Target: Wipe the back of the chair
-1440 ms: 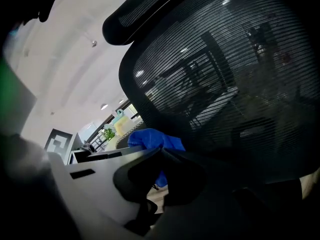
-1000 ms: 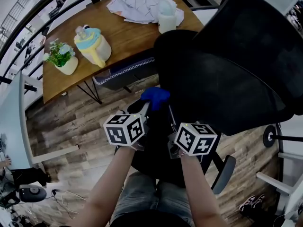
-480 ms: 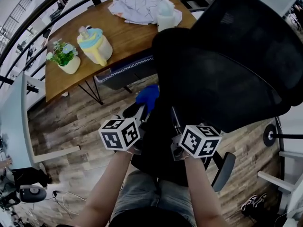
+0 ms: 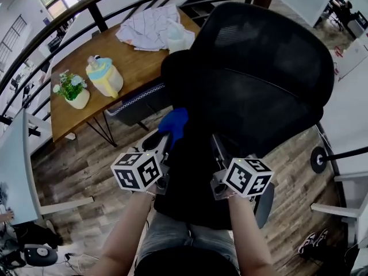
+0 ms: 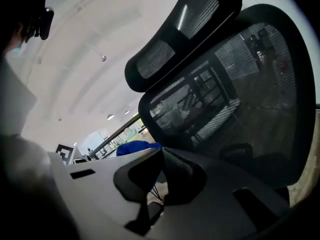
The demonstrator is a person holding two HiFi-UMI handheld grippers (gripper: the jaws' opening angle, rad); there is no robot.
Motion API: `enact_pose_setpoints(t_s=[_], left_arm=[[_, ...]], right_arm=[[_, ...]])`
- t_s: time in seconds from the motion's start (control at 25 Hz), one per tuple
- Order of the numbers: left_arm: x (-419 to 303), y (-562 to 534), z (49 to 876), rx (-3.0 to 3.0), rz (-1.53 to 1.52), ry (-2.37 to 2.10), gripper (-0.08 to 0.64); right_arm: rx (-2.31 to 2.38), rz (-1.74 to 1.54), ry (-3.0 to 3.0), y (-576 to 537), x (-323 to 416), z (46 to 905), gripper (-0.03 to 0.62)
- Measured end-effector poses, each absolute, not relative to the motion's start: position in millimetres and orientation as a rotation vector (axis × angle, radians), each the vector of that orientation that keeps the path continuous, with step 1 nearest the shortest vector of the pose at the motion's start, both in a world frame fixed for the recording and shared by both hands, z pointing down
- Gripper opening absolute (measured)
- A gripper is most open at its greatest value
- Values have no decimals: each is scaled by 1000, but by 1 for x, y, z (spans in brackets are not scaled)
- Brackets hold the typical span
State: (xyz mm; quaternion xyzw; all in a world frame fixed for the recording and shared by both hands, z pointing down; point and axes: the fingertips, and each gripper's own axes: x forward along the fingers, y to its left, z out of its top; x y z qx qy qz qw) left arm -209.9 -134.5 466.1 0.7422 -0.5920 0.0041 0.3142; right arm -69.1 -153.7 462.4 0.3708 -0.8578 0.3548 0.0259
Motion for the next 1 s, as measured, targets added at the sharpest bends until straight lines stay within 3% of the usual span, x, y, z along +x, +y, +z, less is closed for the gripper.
enact_pose_setpoints(t_s=[1.0], left_arm=[[-83, -104, 308, 2406, -211, -1275, 78]], right_arm=[[1275, 674, -2974, -102, 21, 294, 28]])
